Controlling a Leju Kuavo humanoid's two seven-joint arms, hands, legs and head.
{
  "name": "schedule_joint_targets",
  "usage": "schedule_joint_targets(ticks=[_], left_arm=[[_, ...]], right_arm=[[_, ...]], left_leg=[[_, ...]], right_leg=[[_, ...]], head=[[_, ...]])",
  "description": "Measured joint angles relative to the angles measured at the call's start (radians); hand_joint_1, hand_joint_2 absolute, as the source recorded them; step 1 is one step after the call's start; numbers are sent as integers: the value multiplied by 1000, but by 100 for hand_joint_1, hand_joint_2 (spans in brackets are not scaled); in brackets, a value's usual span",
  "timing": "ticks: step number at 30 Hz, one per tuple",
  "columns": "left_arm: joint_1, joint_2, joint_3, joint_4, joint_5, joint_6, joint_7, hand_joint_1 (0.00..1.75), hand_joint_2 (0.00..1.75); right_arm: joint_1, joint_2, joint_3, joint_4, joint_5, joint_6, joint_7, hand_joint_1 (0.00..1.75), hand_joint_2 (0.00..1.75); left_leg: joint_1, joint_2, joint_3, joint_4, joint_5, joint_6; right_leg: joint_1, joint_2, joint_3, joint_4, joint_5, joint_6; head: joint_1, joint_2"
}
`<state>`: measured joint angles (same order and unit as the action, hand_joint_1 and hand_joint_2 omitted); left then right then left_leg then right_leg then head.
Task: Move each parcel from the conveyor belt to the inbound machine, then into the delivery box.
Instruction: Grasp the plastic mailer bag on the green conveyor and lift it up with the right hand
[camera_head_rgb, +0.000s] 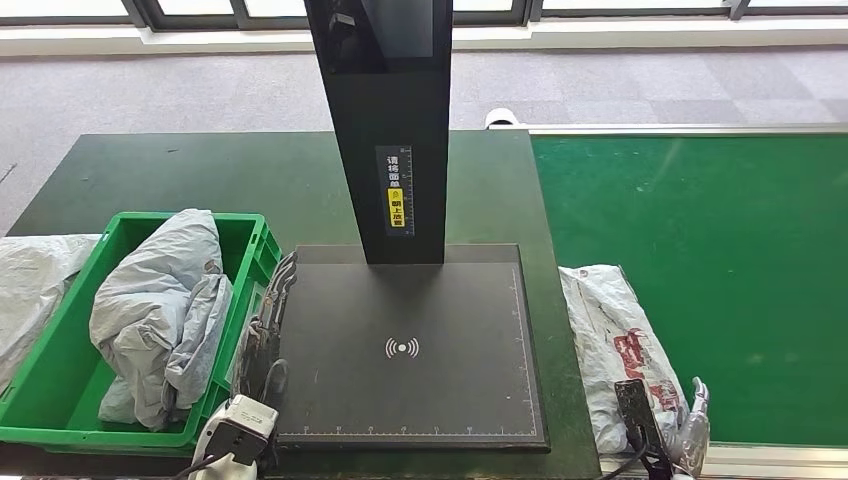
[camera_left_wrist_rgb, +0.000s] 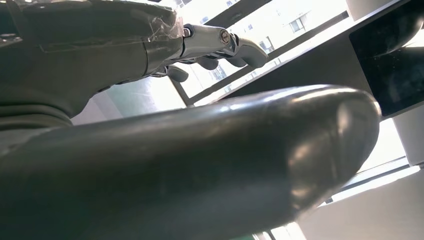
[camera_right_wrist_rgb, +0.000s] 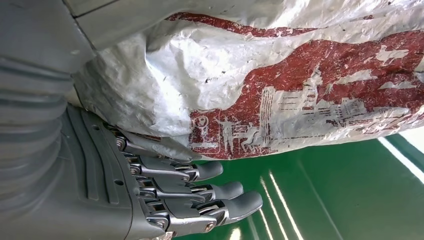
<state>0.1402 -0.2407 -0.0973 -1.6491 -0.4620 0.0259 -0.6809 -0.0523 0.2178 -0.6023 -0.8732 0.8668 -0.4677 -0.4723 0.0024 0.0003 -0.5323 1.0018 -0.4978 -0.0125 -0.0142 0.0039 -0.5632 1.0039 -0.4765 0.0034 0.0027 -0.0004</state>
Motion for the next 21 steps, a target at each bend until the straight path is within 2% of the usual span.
schedule_joint_targets(ticks=[7,8,11,12,16,21], left_arm=[[1,0,0,0,0,0,0,0,0],[1,0,0,0,0,1,0,0,0],[1,-2,0,-1,0,1,2,0,0],[1,-3,1,-1,0,1,3,0,0],[-1,-5,3,-1,0,1,8,0,0],[0,-5,6,-5,0,1,8,0,0]], right_arm=[[-1,0,0,6,-1,4,0,0,175],[-2,0,0,7,-2,13,0,22,175],[-4,0,4,11,-17,95,15,153,175],[-4,0,7,11,-25,129,22,175,175],[-7,-5,21,8,-54,215,31,175,175],[-10,-13,35,5,-80,253,19,175,175]], left_leg=[[0,0,0,0,0,0],[0,0,0,0,0,0],[0,0,0,0,0,0],[0,1,0,0,0,0],[1,9,0,0,-5,-1],[1,12,3,0,-7,0]], right_leg=[[0,0,0,0,0,0],[0,0,0,0,0,0],[0,0,0,0,0,0],[1,1,0,0,0,0],[4,9,7,-2,-1,0],[4,12,9,-3,0,0]], head=[[0,0],[0,0],[0,0],[0,0],[0,0],[0,0]])
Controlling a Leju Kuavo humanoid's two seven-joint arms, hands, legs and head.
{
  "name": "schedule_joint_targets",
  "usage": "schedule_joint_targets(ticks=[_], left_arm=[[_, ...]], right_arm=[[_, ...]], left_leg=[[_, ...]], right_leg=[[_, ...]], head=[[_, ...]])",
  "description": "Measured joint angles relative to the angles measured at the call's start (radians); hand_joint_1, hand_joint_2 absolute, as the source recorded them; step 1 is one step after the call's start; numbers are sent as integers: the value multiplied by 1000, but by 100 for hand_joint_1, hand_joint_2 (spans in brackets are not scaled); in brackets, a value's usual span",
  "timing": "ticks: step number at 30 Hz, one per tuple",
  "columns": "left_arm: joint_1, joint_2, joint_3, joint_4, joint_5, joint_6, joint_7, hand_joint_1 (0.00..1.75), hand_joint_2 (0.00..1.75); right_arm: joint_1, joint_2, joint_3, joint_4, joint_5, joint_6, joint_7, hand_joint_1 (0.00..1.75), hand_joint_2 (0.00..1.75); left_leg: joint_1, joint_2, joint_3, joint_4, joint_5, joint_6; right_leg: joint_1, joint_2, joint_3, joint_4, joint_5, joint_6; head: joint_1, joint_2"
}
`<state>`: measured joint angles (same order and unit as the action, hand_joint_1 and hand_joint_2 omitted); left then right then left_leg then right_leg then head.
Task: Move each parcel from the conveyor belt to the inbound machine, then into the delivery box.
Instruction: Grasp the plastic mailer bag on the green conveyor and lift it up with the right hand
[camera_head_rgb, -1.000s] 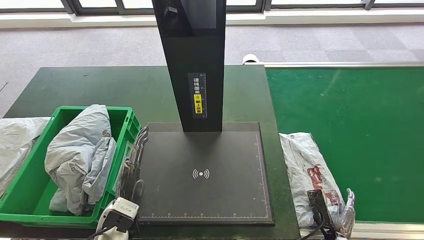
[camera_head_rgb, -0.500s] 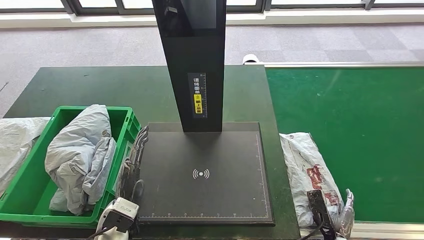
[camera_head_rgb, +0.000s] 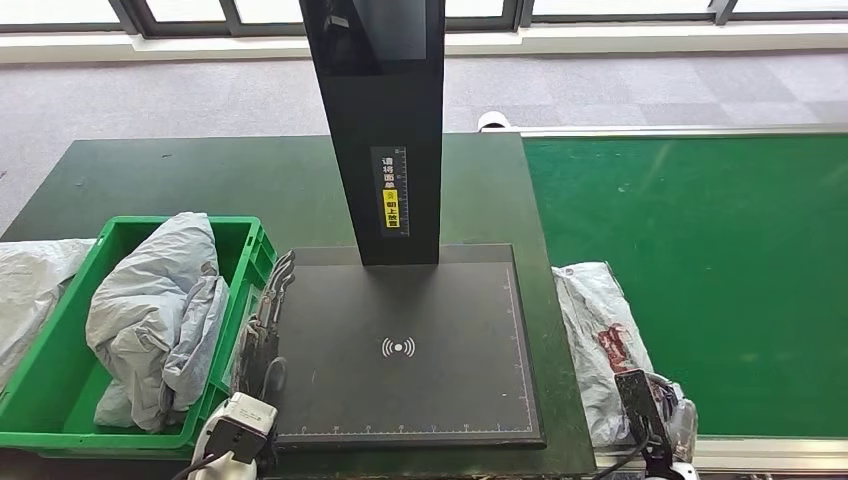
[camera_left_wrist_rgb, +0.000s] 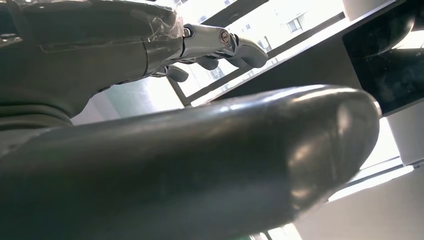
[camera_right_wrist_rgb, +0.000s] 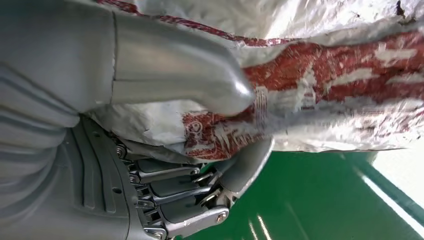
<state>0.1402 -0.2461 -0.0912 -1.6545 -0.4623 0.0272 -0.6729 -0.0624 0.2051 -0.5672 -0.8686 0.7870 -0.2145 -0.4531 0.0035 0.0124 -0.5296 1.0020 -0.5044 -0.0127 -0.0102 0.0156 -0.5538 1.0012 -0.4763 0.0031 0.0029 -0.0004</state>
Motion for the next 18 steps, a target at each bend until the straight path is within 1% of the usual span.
schedule_joint_targets(ticks=[10,18], left_arm=[[0,0,3,-4,0,1,0,0,0],[0,0,4,-3,0,4,0,0,0]], right_arm=[[-2,-2,18,-2,-9,14,-5,175,175],[-4,-6,26,-2,-47,32,-24,175,175]], left_leg=[[0,0,0,0,1,0],[0,0,0,0,1,0]], right_leg=[[0,0,0,0,1,0],[0,0,0,0,1,0]], head=[[0,0],[0,0]])
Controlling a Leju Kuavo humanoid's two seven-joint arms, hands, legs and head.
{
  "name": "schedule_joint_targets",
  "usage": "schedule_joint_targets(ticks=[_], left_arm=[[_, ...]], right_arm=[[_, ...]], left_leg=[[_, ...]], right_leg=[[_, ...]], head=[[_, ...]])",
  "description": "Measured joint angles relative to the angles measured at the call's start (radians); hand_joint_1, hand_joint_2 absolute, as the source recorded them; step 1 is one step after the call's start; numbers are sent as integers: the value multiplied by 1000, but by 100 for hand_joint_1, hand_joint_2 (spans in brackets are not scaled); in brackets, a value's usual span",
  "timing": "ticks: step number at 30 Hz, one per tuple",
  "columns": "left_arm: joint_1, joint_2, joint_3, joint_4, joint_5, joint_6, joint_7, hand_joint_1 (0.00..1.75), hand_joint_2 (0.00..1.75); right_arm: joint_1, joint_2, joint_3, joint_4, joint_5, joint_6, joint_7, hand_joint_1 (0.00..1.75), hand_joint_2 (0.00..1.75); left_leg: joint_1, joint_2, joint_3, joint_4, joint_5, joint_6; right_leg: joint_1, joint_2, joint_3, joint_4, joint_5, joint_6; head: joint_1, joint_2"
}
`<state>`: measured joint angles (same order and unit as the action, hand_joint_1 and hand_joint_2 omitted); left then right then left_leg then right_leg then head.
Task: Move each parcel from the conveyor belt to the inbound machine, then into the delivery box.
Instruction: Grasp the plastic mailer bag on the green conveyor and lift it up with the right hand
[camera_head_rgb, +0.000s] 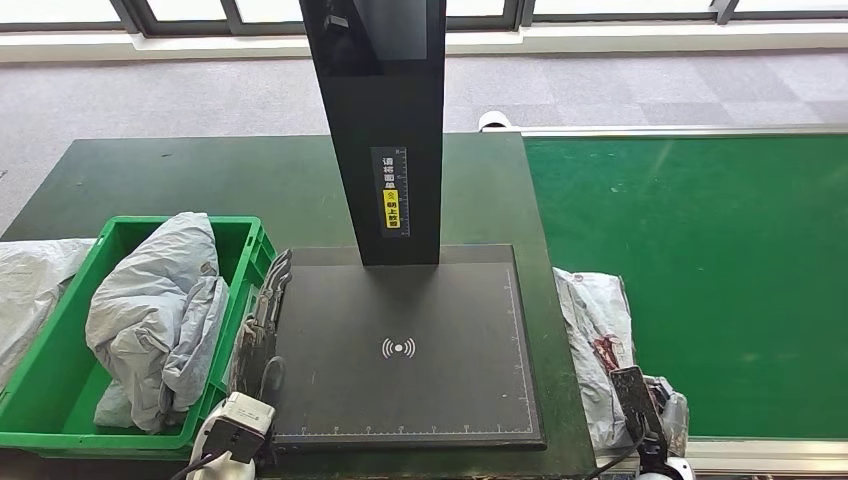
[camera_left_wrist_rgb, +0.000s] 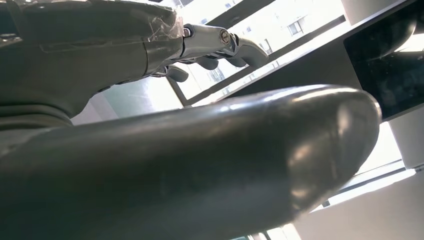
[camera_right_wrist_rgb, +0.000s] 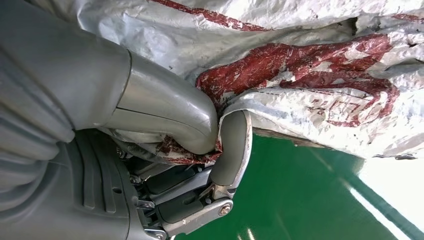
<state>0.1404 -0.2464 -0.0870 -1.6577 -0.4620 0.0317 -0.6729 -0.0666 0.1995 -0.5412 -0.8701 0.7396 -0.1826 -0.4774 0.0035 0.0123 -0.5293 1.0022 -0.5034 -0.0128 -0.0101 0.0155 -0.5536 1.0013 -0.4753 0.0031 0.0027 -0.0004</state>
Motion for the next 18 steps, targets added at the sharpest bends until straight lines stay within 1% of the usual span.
schedule_joint_targets(ticks=[4,8,11,14,16,18], left_arm=[[0,0,0,1,3,1,-1,0,0],[2,0,0,2,4,5,-5,0,0],[5,0,0,2,5,10,-11,0,0],[7,0,0,2,5,15,-13,0,0],[8,0,1,3,5,17,-14,0,0],[9,0,1,3,5,17,-15,0,0]], right_arm=[[3,-1,1,-1,-31,3,-22,175,175],[29,2,0,-43,-118,-19,-91,175,175],[72,19,0,-133,-205,-32,-153,175,175],[127,43,7,-259,-296,-62,-204,175,175],[168,57,28,-355,-349,-90,-219,175,175],[193,64,49,-431,-373,-104,-224,175,175]], left_leg=[[0,0,0,0,0,0],[0,-4,-1,0,0,0],[0,-7,1,0,2,0],[0,-11,0,0,3,0],[0,-13,-1,0,3,0],[0,-13,-1,0,3,0]], right_leg=[[0,0,0,0,0,0],[-1,-3,-1,0,0,0],[-1,-7,-4,0,0,0],[-1,-11,-6,1,-1,0],[-1,-12,-6,1,-2,0],[-1,-12,-7,1,-2,0]], head=[[0,0],[0,0],[0,0],[0,0],[0,0],[0,0]])
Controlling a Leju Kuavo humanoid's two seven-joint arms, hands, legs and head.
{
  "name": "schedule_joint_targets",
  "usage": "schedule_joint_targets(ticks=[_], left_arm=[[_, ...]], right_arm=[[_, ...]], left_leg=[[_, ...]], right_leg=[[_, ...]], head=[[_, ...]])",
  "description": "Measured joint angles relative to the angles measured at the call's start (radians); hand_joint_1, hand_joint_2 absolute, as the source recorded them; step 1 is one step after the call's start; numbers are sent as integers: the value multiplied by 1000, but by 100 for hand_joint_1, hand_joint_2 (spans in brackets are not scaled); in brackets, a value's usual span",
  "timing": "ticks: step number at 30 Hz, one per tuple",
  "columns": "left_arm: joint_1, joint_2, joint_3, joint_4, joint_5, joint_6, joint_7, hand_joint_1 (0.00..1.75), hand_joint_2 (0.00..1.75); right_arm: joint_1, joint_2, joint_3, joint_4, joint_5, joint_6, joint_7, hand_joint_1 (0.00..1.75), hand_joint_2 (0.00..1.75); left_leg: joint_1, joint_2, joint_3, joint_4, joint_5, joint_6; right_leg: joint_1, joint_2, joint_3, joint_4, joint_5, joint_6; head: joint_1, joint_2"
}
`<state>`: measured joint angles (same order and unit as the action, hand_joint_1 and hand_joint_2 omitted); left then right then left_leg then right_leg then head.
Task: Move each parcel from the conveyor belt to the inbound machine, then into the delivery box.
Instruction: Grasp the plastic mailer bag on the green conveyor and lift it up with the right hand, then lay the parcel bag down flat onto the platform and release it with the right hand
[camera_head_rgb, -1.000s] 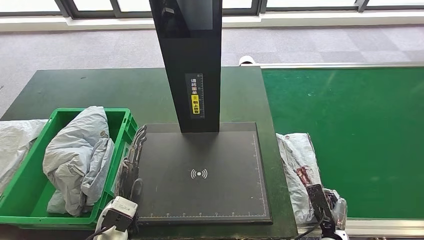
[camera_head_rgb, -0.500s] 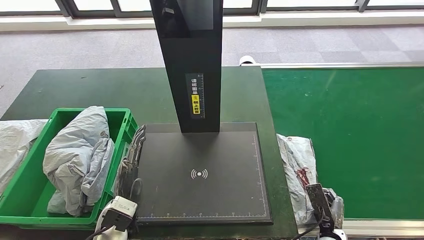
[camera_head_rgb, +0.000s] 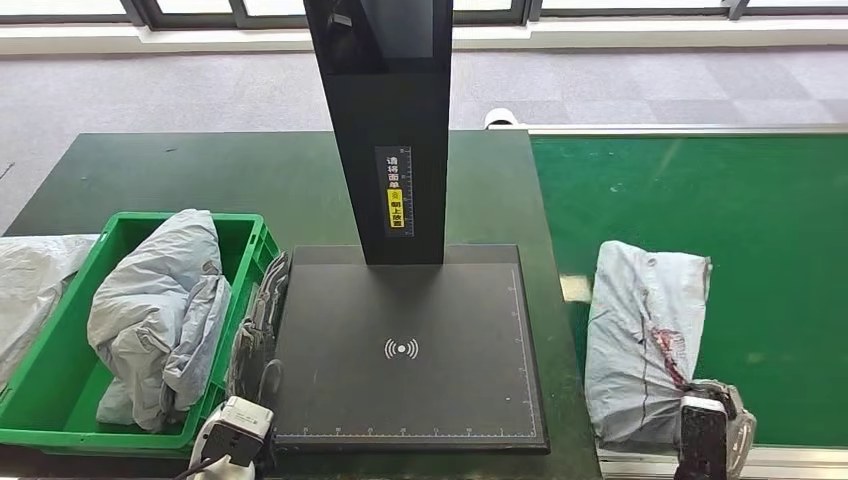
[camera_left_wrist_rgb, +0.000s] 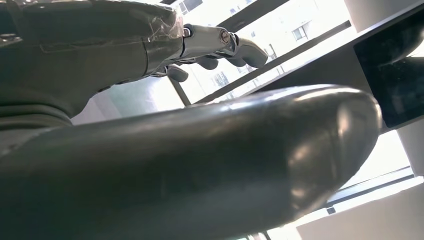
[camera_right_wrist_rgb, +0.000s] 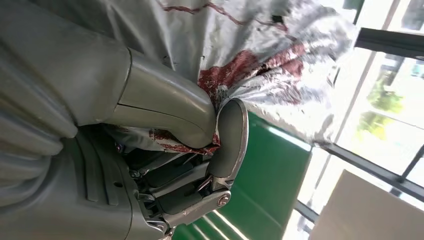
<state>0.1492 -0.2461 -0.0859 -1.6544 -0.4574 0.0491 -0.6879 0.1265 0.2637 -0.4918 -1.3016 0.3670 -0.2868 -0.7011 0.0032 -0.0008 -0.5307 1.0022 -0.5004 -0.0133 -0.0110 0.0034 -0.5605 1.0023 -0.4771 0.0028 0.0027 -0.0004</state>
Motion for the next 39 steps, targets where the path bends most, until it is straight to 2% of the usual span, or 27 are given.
schedule_joint_targets(ticks=[5,10,14,19,21,25,29,39], left_arm=[[0,0,0,1,0,0,-1,0,0],[0,0,0,3,0,4,-5,0,0],[0,0,1,3,0,6,-6,0,0],[-9,2,1,19,5,7,-10,0,0],[-13,2,1,24,6,7,-11,0,0],[-14,1,1,28,8,6,-11,0,0],[-13,1,0,30,10,5,-11,0,0],[-13,1,0,30,11,4,-11,0,0]], right_arm=[[32,9,24,-96,-12,-8,-1,175,175],[80,7,79,-186,-90,-104,-1,175,175],[91,5,99,-213,-103,-129,-1,175,175],[223,-39,287,-508,-104,-362,-2,175,175],[245,-49,327,-568,-59,-395,-1,175,175],[273,-49,389,-694,146,-410,-2,175,175],[290,-40,453,-750,262,-411,-2,175,175],[295,-39,523,-766,283,-411,-1,175,175]], left_leg=[[0,0,0,0,0,0],[0,-1,-1,0,0,1],[0,-1,-1,0,1,1],[0,-1,-1,0,0,1],[0,0,-3,0,0,1],[0,0,-8,0,-1,2],[0,0,-8,0,-1,2],[0,0,-1,0,1,2]], right_leg=[[-1,0,0,0,0,0],[-1,-1,0,0,0,0],[-1,-1,0,0,0,0],[-1,-1,0,0,0,1],[-2,-1,0,0,0,1],[-2,-1,0,-1,-1,1],[-1,0,0,0,-1,1],[-2,0,0,0,0,1]], head=[[0,0],[0,0],[0,0],[0,0],[0,0],[0,0],[0,0],[0,0]])
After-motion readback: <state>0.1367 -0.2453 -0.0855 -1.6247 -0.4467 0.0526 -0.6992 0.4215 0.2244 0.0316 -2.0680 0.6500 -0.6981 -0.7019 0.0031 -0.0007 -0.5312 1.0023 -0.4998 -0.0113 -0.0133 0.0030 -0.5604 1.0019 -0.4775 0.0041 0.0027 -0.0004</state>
